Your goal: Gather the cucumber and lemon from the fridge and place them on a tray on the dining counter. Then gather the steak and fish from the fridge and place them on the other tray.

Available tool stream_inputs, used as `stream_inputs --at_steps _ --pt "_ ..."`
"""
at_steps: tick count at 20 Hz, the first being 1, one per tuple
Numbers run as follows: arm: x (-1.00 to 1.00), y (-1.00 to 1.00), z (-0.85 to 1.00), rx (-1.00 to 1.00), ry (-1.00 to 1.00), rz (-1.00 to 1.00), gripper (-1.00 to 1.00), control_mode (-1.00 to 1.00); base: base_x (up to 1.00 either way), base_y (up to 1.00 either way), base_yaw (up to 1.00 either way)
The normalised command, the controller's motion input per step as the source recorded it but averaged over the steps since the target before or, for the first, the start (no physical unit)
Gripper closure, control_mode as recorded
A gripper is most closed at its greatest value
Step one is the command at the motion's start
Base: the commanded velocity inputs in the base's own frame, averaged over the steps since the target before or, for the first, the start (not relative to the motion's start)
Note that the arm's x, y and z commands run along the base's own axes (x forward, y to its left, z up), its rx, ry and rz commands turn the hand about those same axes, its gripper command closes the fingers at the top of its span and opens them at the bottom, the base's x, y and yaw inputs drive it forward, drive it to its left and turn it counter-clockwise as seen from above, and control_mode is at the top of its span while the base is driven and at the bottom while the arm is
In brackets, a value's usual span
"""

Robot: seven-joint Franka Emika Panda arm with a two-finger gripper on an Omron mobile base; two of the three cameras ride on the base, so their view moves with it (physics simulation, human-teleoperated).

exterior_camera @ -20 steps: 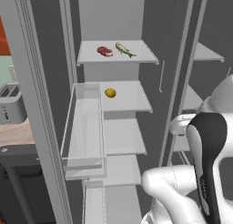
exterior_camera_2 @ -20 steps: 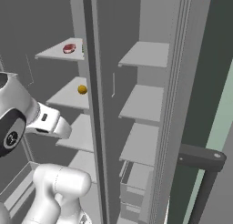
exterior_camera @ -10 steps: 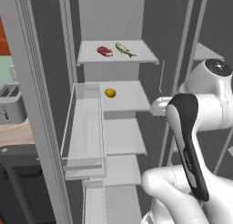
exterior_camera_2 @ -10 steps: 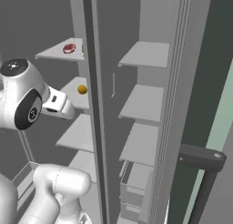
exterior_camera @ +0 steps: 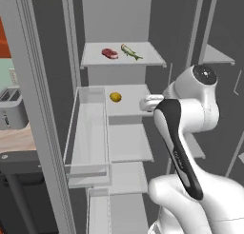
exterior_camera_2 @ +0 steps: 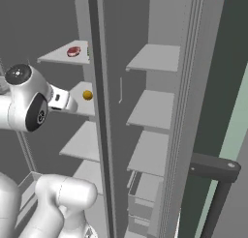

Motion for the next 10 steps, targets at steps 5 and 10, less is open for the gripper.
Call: stream_inputs --at_steps 5,10 --pt "0.62 0.17 -0.03 0.00 -0.05 0.03 -1.00 -1.00 0.00 0.00 0.00" --pt "0.58 0.06 0.00 0.00 0.04 0.07 -1.00 -1.00 0.00 0.00 0.00"
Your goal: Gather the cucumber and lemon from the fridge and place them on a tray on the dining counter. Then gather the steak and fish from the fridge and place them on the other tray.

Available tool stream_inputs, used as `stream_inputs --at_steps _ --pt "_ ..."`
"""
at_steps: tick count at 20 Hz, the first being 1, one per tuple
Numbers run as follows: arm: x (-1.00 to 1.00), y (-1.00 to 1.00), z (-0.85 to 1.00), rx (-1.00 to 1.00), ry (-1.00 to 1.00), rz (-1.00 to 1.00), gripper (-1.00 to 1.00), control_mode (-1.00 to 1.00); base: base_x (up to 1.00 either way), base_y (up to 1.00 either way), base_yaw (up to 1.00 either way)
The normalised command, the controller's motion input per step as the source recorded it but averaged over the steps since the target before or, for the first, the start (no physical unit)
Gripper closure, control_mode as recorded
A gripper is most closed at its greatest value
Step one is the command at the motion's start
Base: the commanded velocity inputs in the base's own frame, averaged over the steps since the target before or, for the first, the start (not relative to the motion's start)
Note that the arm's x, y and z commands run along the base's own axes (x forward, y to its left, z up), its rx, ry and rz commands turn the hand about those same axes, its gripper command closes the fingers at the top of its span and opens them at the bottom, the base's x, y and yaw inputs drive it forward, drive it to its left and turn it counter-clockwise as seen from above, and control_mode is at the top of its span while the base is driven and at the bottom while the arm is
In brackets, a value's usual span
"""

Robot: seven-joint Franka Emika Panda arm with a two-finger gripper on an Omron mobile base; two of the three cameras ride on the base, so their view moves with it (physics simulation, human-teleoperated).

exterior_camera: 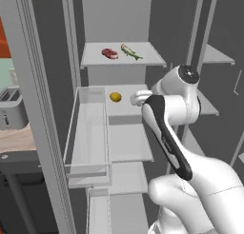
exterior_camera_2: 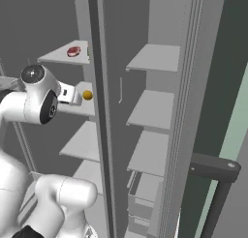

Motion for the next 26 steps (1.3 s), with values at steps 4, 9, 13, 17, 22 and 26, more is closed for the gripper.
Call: stream_inputs --at_steps 4,9,13,17,22,26 --pt "0.70 0.13 -0.04 -0.01 0.14 0.00 -1.00 -1.00 0.00 0.00 0.00" --pt "0.55 0.15 -0.08 -0.01 0.08 0.00 -1.00 -1.00 0.00 0.00 0.00" --pt "0.48 0.14 -0.14 0.00 0.02 0.00 -1.00 -1.00 0.00 0.00 0.00" --pt "0.23 0.02 -0.32 -0.01 -0.02 0.00 -1.00 -1.00 0.00 0.00 0.00" --pt "0.30 0.00 -0.32 0.00 -0.01 0.00 -1.00 -1.00 0.00 0.00 0.00" --pt "0.42 0.00 -0.20 0.00 -0.01 0.00 -1.00 -1.00 0.00 0.00 0.00"
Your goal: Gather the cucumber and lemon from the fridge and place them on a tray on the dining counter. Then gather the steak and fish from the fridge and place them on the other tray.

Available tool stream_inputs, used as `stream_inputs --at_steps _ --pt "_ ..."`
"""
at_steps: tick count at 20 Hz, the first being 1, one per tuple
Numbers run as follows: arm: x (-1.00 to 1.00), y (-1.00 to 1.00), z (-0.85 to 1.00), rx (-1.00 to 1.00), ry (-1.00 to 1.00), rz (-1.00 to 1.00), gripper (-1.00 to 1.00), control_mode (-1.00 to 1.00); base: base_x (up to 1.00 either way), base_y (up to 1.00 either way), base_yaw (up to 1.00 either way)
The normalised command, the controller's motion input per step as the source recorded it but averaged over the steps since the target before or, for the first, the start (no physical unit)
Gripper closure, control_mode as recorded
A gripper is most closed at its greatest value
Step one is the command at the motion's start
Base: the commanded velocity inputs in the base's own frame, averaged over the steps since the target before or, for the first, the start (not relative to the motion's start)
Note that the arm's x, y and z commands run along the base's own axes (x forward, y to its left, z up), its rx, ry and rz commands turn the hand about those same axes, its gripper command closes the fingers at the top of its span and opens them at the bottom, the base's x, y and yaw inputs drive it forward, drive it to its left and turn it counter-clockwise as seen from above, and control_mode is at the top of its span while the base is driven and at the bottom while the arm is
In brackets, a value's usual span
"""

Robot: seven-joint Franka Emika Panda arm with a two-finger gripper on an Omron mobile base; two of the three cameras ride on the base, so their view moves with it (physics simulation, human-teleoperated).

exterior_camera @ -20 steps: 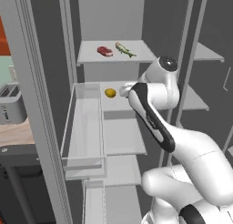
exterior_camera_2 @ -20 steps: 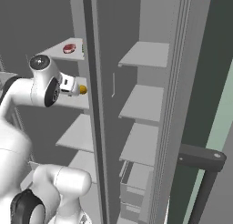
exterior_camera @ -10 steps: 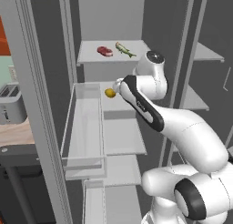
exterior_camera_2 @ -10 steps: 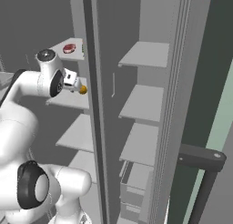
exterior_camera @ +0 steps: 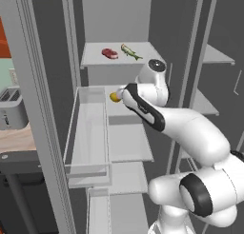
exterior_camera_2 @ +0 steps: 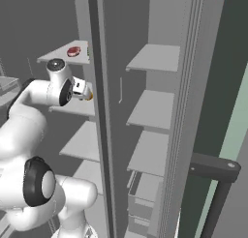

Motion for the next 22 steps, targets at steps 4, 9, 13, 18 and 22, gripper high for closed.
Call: stream_inputs --at_steps 4,9,13,18,22 --pt "0.55 0.01 -0.10 0.00 0.00 0.00 -1.00 -1.00 0.00 0.00 0.00" --pt "0.57 0.06 -0.20 0.00 0.00 0.00 -1.00 -1.00 0.00 0.00 0.00" --pt "0.47 0.09 -0.18 0.00 0.00 0.00 -1.00 -1.00 0.00 0.00 0.00" --pt "0.40 0.12 -0.17 0.00 0.00 0.00 -1.00 -1.00 0.00 0.00 0.00" --pt "0.40 0.11 -0.20 0.00 0.00 0.00 -1.00 -1.00 0.00 0.00 0.00"
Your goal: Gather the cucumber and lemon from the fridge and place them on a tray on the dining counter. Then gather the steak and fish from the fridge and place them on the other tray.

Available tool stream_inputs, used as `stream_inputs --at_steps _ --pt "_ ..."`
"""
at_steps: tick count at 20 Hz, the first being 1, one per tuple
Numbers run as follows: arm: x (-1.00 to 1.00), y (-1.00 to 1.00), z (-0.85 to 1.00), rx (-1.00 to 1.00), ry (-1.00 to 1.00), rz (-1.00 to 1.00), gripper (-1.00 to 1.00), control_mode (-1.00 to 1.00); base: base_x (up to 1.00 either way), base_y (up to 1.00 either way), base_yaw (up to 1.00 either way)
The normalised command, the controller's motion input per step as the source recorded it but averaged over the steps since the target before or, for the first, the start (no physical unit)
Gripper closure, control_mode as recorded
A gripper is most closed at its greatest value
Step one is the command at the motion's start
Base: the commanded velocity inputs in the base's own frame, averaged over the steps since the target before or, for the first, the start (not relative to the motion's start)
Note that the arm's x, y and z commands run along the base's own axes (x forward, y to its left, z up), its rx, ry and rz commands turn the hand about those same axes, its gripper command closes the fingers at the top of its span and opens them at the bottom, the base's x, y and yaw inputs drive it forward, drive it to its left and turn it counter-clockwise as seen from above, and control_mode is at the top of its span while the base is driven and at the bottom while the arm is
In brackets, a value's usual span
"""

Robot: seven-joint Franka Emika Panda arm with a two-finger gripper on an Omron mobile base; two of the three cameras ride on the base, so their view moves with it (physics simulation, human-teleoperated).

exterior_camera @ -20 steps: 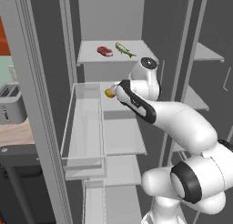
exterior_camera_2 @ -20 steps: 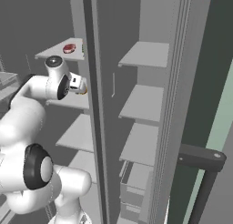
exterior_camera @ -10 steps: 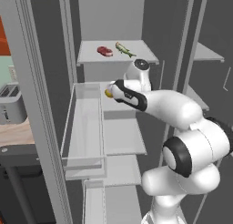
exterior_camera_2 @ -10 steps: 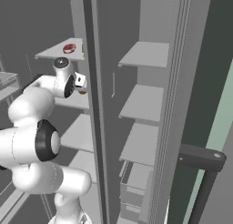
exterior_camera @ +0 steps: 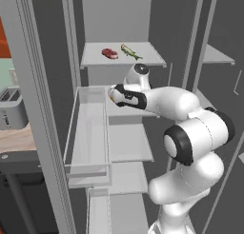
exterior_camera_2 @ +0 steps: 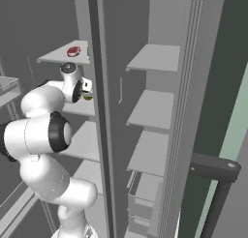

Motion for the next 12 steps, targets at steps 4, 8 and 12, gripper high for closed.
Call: stream_inputs --at_steps 4,8,12 --pt "0.35 0.03 -0.22 0.00 0.00 0.00 -1.00 -1.00 0.00 0.00 0.00" --pt "0.32 0.00 -0.16 0.00 0.00 0.00 -1.00 -1.00 0.00 0.00 0.00" --pt "0.37 0.00 -0.09 0.00 -0.02 0.00 -1.00 -1.00 0.00 0.00 0.00"
